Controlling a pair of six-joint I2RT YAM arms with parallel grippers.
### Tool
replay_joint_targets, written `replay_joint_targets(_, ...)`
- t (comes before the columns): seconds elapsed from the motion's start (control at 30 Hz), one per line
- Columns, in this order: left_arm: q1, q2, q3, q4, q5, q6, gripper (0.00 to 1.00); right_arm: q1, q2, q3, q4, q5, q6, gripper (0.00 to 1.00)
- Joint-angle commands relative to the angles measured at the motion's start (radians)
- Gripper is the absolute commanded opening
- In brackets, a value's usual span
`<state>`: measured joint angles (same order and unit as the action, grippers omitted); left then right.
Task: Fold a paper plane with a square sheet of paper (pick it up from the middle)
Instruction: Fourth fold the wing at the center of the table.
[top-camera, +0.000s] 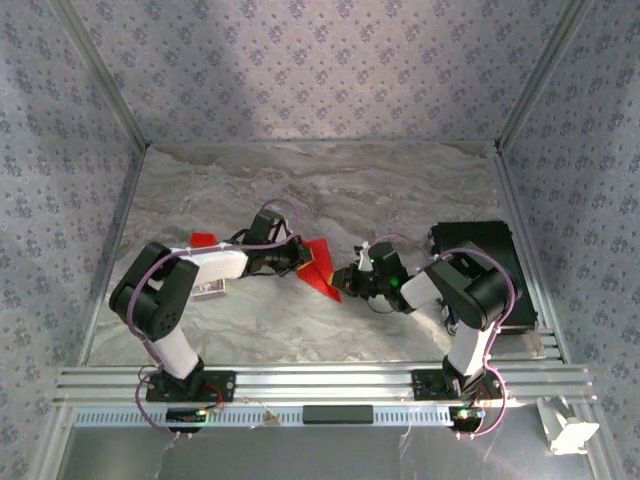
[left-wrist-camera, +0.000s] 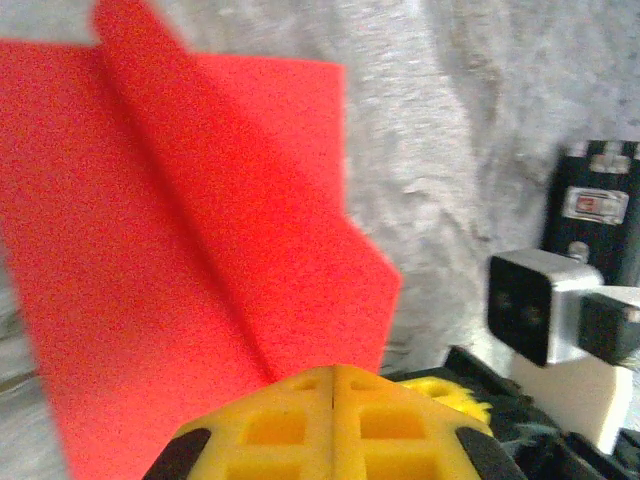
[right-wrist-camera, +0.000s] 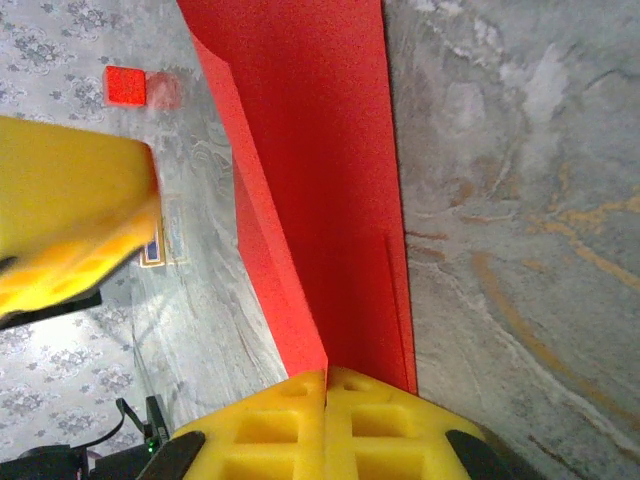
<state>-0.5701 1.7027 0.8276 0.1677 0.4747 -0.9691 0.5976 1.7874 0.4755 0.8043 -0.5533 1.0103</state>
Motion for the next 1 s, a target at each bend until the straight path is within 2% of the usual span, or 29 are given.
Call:
replay_joint_targets(0.0,-0.006,0.046,0.036,0.072,0.075,0.016,0.03,-0.005,0.044,-0.015,-0.037,0.021,0.025,0.0)
replay_joint_targets(0.27,-0.011,0.125,0.053,0.147,0.1,-0.025,0.03,-0.006,0.049,-0.02,-0.03,0.026,0.039,0.0)
replay_joint_targets(0.97,-0.011,0.193,0.08,0.115,0.062,-0.002,0.03,-0.01,0.053,-0.018,-0.05,0.029,0.047,0.0)
